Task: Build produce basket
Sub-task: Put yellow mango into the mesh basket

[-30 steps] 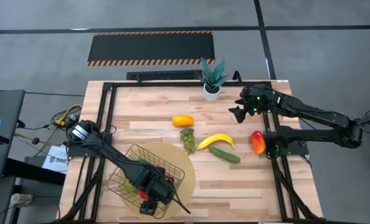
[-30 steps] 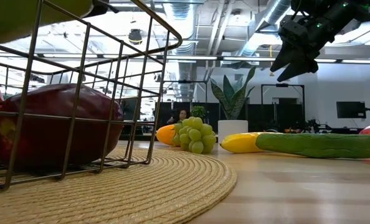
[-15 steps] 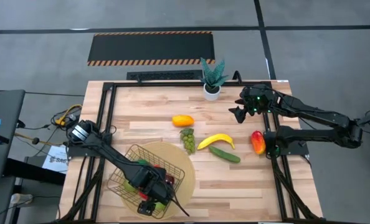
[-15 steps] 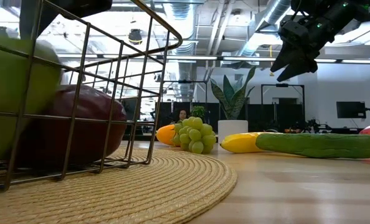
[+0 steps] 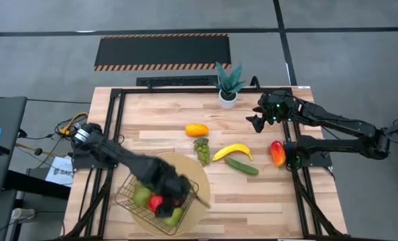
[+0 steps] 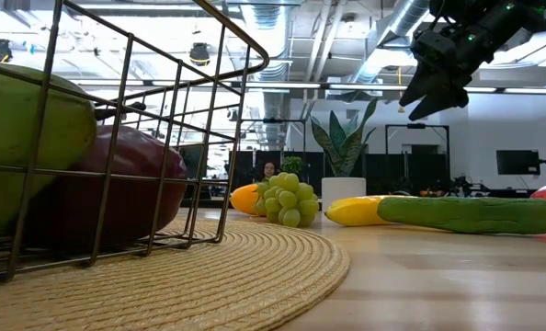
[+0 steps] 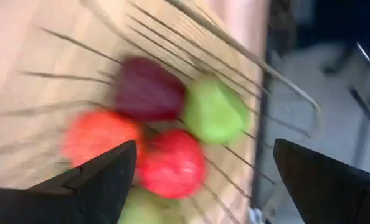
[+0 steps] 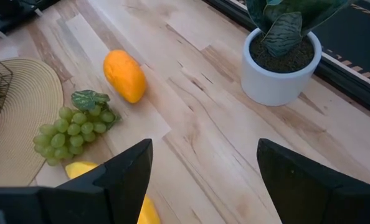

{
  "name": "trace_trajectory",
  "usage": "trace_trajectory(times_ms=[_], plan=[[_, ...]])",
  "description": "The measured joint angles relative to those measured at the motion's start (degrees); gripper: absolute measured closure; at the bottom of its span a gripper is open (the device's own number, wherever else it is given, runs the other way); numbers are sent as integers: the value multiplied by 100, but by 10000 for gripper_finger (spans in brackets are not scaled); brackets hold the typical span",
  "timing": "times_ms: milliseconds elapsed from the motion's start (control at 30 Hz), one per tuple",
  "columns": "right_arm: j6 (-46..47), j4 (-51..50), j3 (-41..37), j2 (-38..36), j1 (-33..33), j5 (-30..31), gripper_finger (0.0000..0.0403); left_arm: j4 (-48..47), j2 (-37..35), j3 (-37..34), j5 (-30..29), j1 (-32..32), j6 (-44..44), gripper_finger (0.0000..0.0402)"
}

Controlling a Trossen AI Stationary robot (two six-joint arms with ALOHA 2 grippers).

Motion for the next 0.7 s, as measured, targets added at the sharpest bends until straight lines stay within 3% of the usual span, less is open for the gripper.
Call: trace_trajectory(times_ms=[233, 333, 567, 700], plan=[[176, -213, 0, -2, 15, -20, 92, 195, -251, 587, -1692, 1103, 268, 40], [190, -305, 0, -4, 13, -22, 92, 400, -240, 610, -2028, 1674, 558, 40], [190, -431, 0, -4, 13, -24, 92, 934, 40, 608, -2053, 2955, 1333, 40], [189, -474, 0, -7, 10, -25, 92, 903, 349, 610, -1627, 3505, 2095, 40]])
